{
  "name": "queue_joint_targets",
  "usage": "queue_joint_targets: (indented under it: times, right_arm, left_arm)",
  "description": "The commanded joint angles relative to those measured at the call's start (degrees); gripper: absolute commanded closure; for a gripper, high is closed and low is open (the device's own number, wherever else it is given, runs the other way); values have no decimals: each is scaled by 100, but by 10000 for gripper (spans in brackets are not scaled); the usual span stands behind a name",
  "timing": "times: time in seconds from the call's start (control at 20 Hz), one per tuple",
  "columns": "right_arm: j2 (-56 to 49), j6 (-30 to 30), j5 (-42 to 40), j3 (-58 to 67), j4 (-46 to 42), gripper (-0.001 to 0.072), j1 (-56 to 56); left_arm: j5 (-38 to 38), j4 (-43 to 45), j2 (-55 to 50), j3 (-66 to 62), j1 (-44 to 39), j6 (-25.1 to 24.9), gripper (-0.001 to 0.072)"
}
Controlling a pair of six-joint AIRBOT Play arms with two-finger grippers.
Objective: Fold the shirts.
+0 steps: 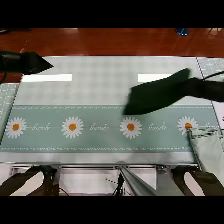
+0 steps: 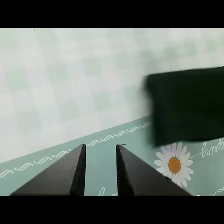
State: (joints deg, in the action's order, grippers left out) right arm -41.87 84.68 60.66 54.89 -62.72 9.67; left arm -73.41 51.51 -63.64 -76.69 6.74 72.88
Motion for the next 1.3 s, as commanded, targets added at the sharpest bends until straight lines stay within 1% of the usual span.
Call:
queue_joint_targets:
  times: [0.0, 0.1, 0.2, 0.3, 0.35, 0.5, 0.7, 0.85, 0.95, 1.05, 1.1, 1.2, 1.25]
  right_arm:
    - [785, 190, 1475, 686, -1106, 689, 1519]
    - [876, 76, 2286, 730, -1641, 689, 2293]
    - [876, 7, 2863, 730, -2483, 690, 2885]
    - [876, 210, 3080, 730, -3047, 690, 3265]
    - [868, 214, 3204, 730, -3270, 689, 3388]
    - [870, 306, 3620, 723, -4295, 689, 3615]
    - [870, 317, 4166, 651, -4863, 690, 3842]
    - [870, 319, 4570, 214, -5217, 689, 3856]
    - [901, 323, 4570, -186, -5668, 689, 3856]
    - [901, 337, 4562, -531, -6472, 689, 3856]
    - [901, 341, 4478, -662, -6671, 689, 3856]
    - [901, 317, 4426, -946, -6752, 688, 3856]
    - [901, 306, 4433, -1102, -6749, 626, 3856]
  left_arm:
    - [50, -4, -369, 0, 2, 2, 457]
    - [52, -2, -619, 0, 2, -2, 457]
    - [52, -4, -879, 0, 2, 0, 457]
    - [120, -4, -1119, 2, 2, 0, 459]
    - [195, -4, -1255, 0, 2, -2, 459]
    - [496, -2, -1711, 0, 7, -4, 459]
    - [968, -7, -2446, 0, 7, 4, 459]
    - [1349, -4, -2833, -2, 9, 0, 459]
    - [1543, -4, -2944, -7, 13, -35, 459]
    - [1624, -4, -2953, -33, 42, -85, 460]
    - [1624, -2, -2951, -66, 59, -162, 460]
    - [1624, -4, -2953, -160, 131, -195, 460]
    - [1624, -2, -2953, -210, 157, -195, 460]
